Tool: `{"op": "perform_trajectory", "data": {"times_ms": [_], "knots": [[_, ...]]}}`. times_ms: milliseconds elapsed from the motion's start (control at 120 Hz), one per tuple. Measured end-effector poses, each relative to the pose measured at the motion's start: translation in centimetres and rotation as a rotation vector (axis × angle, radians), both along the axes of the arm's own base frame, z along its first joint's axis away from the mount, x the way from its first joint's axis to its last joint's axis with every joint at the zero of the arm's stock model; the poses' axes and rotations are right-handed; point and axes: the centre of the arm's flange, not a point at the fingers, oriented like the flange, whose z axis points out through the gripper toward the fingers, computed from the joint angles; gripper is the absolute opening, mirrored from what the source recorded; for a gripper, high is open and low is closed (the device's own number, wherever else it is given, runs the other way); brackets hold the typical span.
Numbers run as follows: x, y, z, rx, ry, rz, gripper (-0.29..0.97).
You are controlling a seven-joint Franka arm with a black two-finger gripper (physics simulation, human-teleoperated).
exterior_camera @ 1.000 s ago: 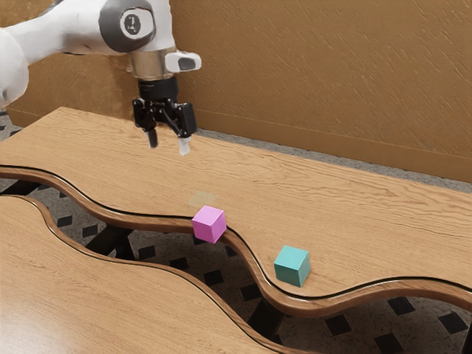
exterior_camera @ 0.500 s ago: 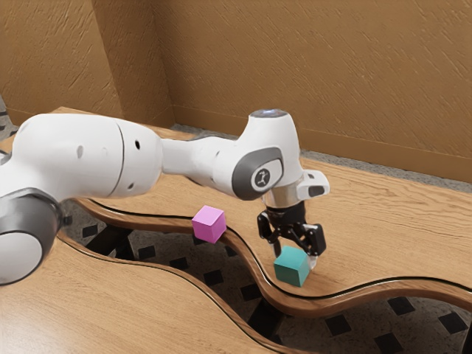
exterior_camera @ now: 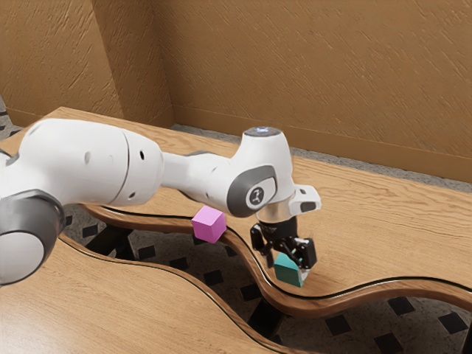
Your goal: Pick up the blue block with one arm, and put the blue block on the pink block with one arm
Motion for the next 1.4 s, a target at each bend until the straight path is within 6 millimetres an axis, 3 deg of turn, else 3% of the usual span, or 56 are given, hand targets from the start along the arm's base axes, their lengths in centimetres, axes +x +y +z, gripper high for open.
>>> {"op": "perform_trajectory", "data": {"times_ms": [200, 317, 442, 667, 950, 1083, 1167, 1225, 1325, 1400], "knots": [[0.7, 0.6, -1.6, 0.013, 0.004, -0.005, 0.63], [2.1, 1.4, -2.3, 0.016, -0.005, 0.004, 0.63], [3.6, 1.2, -2.8, 0.013, -0.023, -0.002, 0.63], [4.5, 1.0, -4.4, 0.018, -0.021, -0.014, 0.62], [5.3, 0.8, -4.6, 0.011, -0.032, -0.016, 0.39], [5.8, 1.6, -4.3, 0.022, -0.040, 0.002, 0.34], [6.2, 2.5, -2.8, 0.025, -0.058, 0.014, 0.32], [6.8, 4.0, 0.1, 0.027, -0.087, 0.026, 0.31], [7.5, 9.9, 7.0, 0.039, -0.140, 0.077, 0.31], [6.8, 15.0, 8.9, 0.049, -0.125, 0.107, 0.30]]}}
